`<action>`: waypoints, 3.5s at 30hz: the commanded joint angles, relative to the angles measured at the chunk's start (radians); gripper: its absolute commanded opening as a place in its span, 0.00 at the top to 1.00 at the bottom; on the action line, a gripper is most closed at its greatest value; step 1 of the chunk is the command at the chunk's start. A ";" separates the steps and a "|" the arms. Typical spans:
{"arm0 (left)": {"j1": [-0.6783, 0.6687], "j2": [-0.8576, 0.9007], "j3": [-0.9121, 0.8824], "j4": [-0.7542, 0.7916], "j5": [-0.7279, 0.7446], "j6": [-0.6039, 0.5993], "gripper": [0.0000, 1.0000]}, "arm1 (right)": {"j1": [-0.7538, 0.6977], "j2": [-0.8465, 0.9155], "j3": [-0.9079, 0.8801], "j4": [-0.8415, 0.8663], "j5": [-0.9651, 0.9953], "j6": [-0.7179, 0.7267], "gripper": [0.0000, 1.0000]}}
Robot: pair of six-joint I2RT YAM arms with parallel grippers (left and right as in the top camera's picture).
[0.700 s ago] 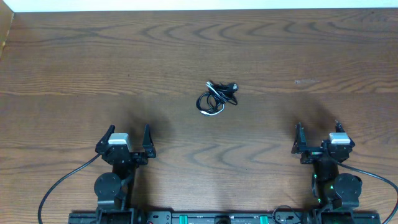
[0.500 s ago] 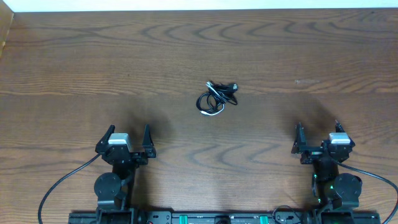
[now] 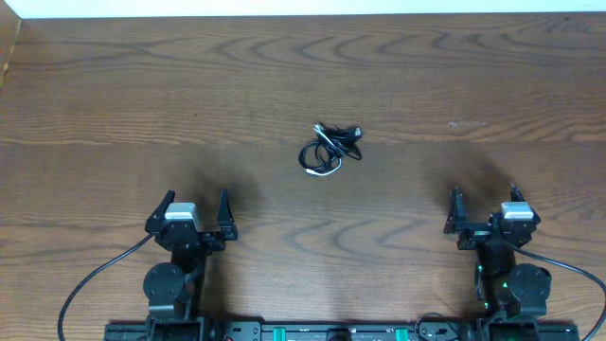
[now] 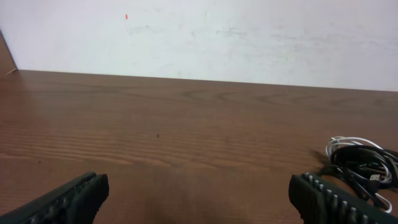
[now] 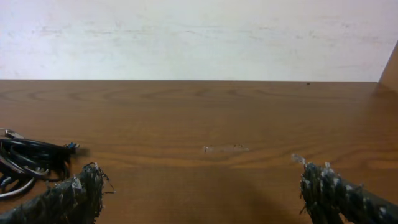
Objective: Untangle cables
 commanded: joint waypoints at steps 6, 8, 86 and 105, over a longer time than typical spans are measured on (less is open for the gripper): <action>0.004 -0.006 -0.018 -0.034 0.010 -0.001 0.02 | -0.001 0.001 -0.002 -0.004 0.008 0.007 0.01; 0.004 -0.006 -0.018 -0.034 0.010 -0.001 0.02 | -0.002 0.001 -0.002 -0.004 0.008 0.007 0.01; 0.004 -0.005 0.000 0.325 0.541 -0.154 0.02 | 0.265 1.028 1.378 -1.363 -0.524 0.115 0.01; 0.004 0.747 1.175 -0.861 0.557 -0.154 0.02 | 0.315 1.111 1.378 -1.345 -0.515 0.120 0.01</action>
